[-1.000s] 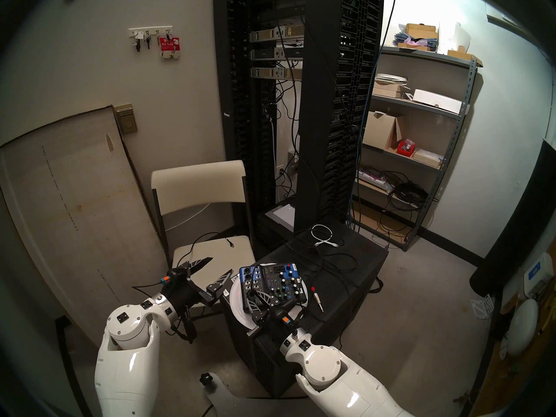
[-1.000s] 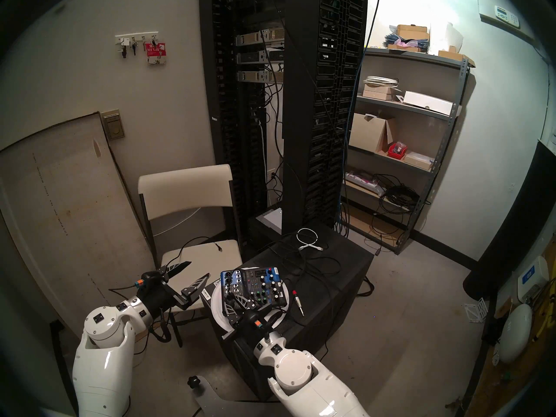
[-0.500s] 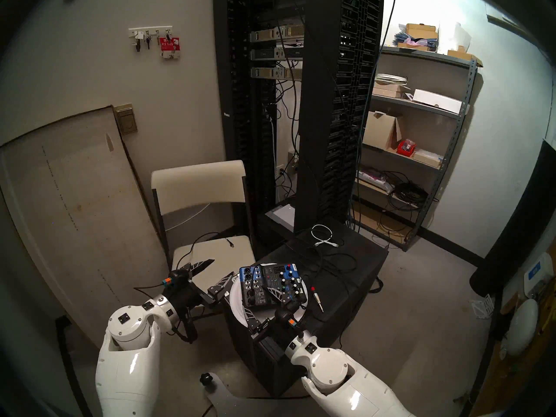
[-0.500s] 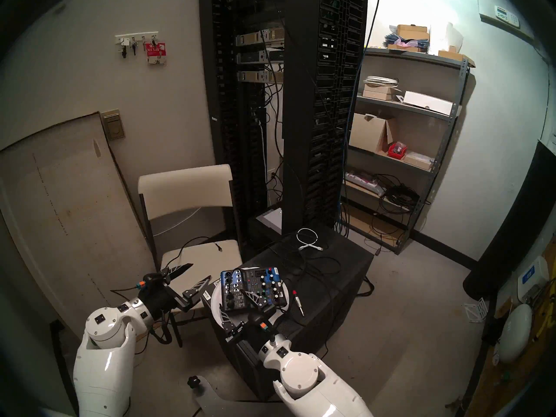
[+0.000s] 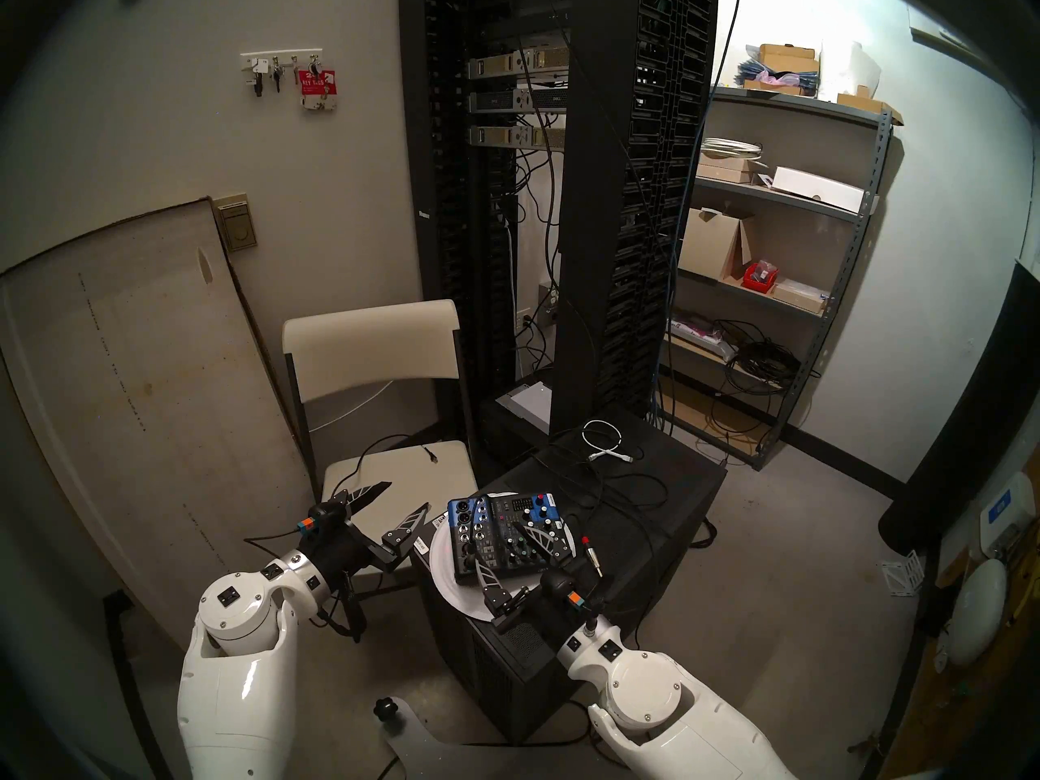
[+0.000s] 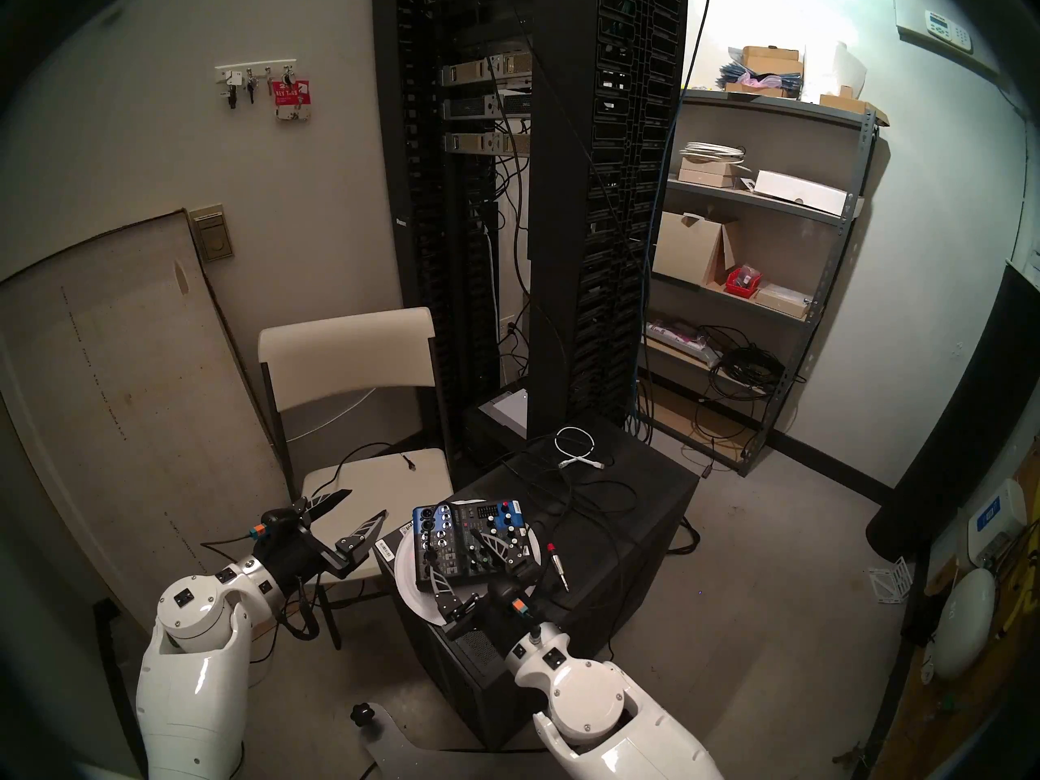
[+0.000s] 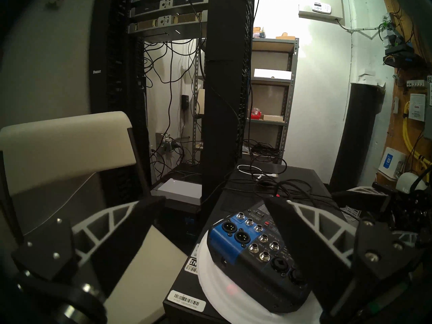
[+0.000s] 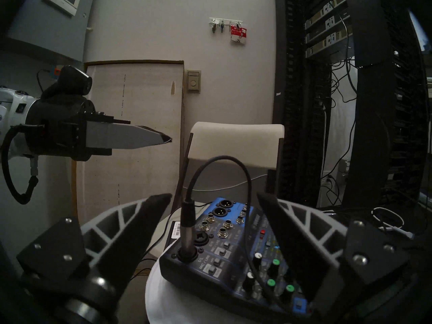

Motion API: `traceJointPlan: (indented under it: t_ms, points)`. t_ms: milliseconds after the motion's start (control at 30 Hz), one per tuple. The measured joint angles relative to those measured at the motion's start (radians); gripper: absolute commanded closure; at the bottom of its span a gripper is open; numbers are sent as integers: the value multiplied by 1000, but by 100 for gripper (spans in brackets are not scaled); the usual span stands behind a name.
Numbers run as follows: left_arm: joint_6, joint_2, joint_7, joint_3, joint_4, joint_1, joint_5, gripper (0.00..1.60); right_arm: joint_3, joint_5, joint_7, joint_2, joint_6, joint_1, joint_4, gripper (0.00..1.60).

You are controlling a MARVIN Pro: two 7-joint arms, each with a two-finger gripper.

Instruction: Insert aux cable

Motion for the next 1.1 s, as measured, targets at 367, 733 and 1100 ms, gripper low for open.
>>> traceJointPlan:
  t_ms: [367,733,1100]
  points:
    - [-13,-15,30,16,2,-13,4,0,81,28,-45,45,2,-57,-77,0]
    - [-71,-57,137,56,-28,-24,82,0,171,68,-108,58,-2,-94,-112,3]
    - [-134,-85,222,81,-31,-23,167,0,232,102,-149,54,-10,-103,-121,0]
